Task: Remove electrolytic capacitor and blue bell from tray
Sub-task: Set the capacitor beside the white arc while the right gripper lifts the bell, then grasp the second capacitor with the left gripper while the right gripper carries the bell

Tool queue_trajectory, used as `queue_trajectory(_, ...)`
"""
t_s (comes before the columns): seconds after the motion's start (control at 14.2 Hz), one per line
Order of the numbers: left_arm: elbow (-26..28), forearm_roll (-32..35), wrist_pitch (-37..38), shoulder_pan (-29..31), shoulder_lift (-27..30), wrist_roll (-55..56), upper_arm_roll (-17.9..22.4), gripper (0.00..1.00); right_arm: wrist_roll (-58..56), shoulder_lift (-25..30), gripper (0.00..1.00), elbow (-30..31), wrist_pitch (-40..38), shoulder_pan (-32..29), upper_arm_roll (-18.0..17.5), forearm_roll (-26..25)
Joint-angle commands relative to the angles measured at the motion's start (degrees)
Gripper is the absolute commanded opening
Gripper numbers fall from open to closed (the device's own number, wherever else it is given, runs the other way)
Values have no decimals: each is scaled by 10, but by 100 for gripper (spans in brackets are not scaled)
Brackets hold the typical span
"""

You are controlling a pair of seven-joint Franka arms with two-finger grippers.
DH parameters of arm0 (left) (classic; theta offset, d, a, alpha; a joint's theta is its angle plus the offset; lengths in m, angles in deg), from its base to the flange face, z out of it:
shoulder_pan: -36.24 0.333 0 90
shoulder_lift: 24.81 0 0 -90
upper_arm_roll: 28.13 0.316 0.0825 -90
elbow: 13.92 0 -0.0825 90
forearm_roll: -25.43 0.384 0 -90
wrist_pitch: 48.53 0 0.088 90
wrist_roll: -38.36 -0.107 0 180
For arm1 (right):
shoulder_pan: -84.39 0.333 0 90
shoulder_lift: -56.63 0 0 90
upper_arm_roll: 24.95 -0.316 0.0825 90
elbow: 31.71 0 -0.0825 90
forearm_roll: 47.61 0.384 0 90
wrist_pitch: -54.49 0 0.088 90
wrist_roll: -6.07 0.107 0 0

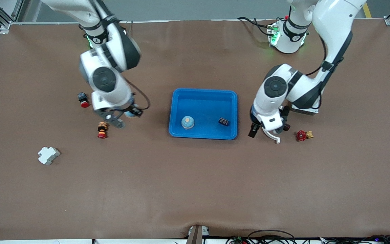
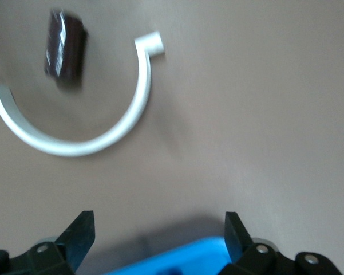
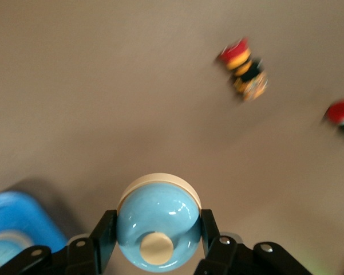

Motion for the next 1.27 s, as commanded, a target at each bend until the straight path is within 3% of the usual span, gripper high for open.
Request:
queue_trajectory(0.0,-33,-4,9,-17,-31,26,0,100,-84,21,0,27,23,-62,-11,1)
queue_trajectory(0.56,-62,-2,7,-65,-76,103,2,100,-289,21,0,74,96,-204,-11,1)
queue_trajectory(0.92,-74,-2,7,-87,-103,119,3,100,-394,18,0,159,234,-273,-11,1)
queue_trajectory(1.2,-75,11,2,-96,-119,161,4,100,-445,11,0,169,248,-314,-11,1)
